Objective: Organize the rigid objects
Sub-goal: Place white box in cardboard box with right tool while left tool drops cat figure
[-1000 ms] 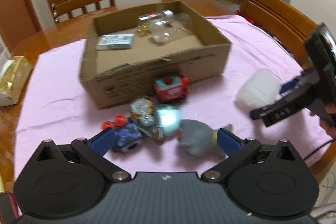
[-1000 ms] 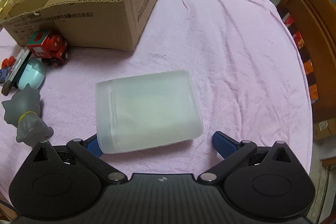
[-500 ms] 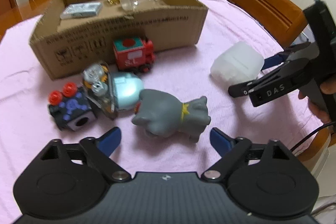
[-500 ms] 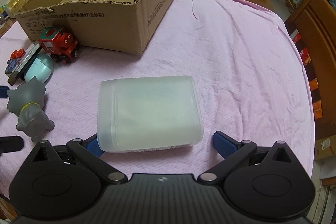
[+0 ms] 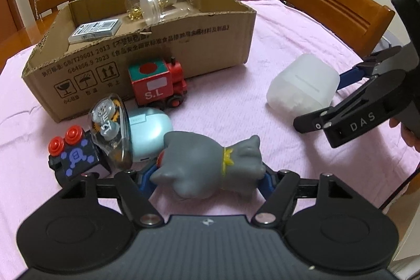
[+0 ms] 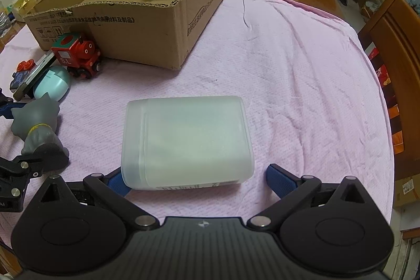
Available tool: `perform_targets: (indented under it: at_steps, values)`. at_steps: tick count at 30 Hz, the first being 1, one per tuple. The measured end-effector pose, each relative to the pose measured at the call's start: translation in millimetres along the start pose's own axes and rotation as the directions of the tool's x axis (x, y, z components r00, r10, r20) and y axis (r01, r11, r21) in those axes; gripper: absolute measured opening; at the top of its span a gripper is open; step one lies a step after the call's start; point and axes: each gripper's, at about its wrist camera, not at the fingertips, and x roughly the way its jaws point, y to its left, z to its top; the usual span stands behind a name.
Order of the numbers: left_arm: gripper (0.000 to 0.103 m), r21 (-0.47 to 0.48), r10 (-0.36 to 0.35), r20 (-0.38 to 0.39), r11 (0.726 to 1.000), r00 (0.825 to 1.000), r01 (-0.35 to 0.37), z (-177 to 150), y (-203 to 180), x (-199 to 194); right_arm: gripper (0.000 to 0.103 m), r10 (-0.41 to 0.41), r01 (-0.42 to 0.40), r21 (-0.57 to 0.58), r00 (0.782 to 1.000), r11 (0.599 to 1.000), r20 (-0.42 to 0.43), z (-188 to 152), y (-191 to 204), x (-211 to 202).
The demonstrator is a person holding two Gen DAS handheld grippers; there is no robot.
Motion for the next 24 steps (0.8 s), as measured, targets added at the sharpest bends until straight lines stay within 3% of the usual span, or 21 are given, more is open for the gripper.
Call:
perform_targets:
  at_steps: [11, 24]
  values:
    - [0.073, -0.031, 0.042, -0.054, 0.999, 0.998, -0.044, -27, 4, -23, 0.103, 0.002, -0.002, -0.004, 1.0, 1.0, 0.017, -2, 0, -1]
    - [0.08, 0.012, 0.023, -0.046, 1.0, 0.999, -0.022, -17, 8, -25, 0.103, 0.014, -0.014, -0.016, 0.999, 1.0, -0.044, 7, -2, 4]
